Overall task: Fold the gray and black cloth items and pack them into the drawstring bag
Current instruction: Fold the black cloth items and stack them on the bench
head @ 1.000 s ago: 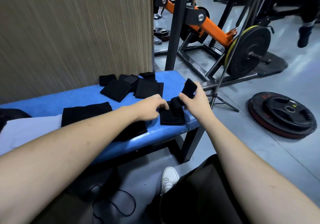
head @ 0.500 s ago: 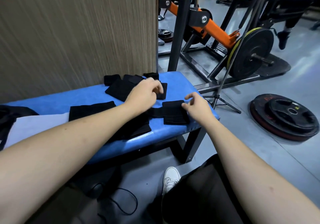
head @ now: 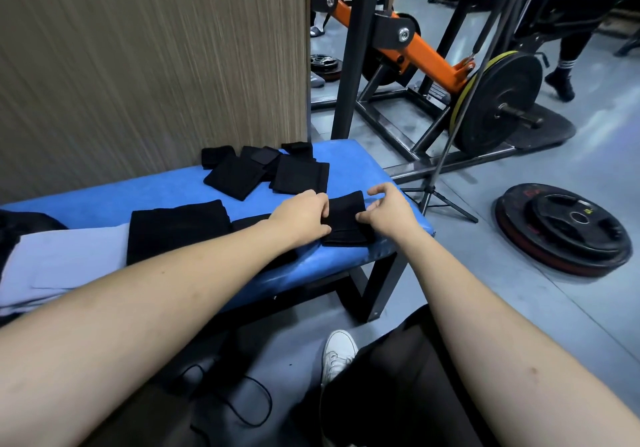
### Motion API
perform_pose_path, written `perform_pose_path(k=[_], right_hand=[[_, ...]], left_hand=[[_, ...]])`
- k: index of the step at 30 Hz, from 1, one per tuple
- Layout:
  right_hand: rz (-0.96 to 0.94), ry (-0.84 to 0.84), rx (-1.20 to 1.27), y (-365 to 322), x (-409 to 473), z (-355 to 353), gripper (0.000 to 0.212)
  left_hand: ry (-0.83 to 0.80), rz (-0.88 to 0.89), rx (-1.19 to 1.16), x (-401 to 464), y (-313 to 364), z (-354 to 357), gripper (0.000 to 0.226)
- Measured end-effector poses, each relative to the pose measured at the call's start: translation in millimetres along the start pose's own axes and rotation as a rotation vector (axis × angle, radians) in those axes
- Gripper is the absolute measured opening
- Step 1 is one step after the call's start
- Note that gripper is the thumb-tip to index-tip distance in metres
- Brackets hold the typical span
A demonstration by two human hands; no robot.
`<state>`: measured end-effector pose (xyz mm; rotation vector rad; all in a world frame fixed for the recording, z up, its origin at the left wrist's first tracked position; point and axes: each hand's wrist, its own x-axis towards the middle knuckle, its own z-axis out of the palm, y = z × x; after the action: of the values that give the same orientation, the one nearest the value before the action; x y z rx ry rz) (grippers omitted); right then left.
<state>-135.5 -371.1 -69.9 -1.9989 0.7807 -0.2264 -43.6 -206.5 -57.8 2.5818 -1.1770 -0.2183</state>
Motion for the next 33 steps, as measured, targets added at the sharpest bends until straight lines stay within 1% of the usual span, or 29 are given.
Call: perform_pose_path(k=[2,5,8,10,13,16,18,20,22,24,25,26,27,28,29,30,33], right_hand=[[0.062,-0.028,0.154,-1.4,-1.5,-5.7,0.048],[0.103,-0.087,0.265,-5.0,-8.8,-11.8,0.033],[0.066,-0.191,0.265,-9.9,-18.1,-9.1,0.018],[0.048,-0.221,0.24,-12.6,-21.8,-5.3,0.012],[0.025,-0.205,0.231,-15.7,-23.2,-5.2,0.015],[-0.01,-0.163,0.356,-18.8,-23.0,-9.7,0.017],[-0.04,-0.133,0.468,-19.3,-21.6,-13.3,0.017],[-0.057,-0.13,0.586,-18.9,-20.8,-15.9,0.017],[-0.056,-0.15,0.683,-19.0,-21.3,-16.9,0.016],[-0.034,-0.167,0.711,-18.9,-20.8,-14.5,0.014],[-0.022,-0.162,0.681,-19.1,-20.5,-12.1,0.013],[-0.008,-0.141,0.603,-18.3,-18.6,-8.9,0.01],[0.001,-0.105,0.487,-18.1,-17.7,-6.4,0.007],[0.005,-0.06,0.358,-18.0,-17.1,-4.5,0.003],[0.008,-0.028,0.262,-18.3,-16.8,-3.4,0.004],[0.017,-0.024,0.228,-17.4,-14.8,-2.1,0.008],[0.069,-0.093,0.35,-15.9,-12.6,-1.7,0.026]], left_hand=[[0.004,-0.018,-0.033,-0.7,-0.4,0.9,0.026],[0.001,-0.035,-0.08,-1.6,-1.2,1.5,0.03],[-0.024,-0.041,-0.088,-0.4,-2.4,2.4,0.032],[-0.024,-0.047,-0.093,0.4,-2.7,2.7,0.033],[0.003,-0.066,-0.053,-1.3,-0.1,1.8,0.035],[0.035,-0.137,0.0,-2.3,2.5,0.6,0.04],[0.069,-0.183,-0.04,-1.1,3.1,-0.8,0.043],[0.09,-0.205,-0.151,1.0,7.3,-5.5,0.046],[0.088,-0.211,-0.333,4.7,14.2,-12.0,0.048],[0.113,-0.188,-0.558,8.6,21.1,-17.0,0.039],[0.122,-0.185,-0.665,10.0,23.9,-18.3,0.03],[0.118,-0.19,-0.76,11.2,25.2,-18.7,0.021],[0.104,-0.201,-0.833,11.4,25.9,-18.9,0.017],[0.092,-0.223,-0.889,11.7,24.8,-18.1,0.021],[0.082,-0.252,-0.928,11.3,22.4,-17.4,0.026],[0.076,-0.272,-0.962,10.4,19.2,-17.2,0.031],[0.057,-0.304,-1.013,6.7,7.5,-18.8,0.043]])
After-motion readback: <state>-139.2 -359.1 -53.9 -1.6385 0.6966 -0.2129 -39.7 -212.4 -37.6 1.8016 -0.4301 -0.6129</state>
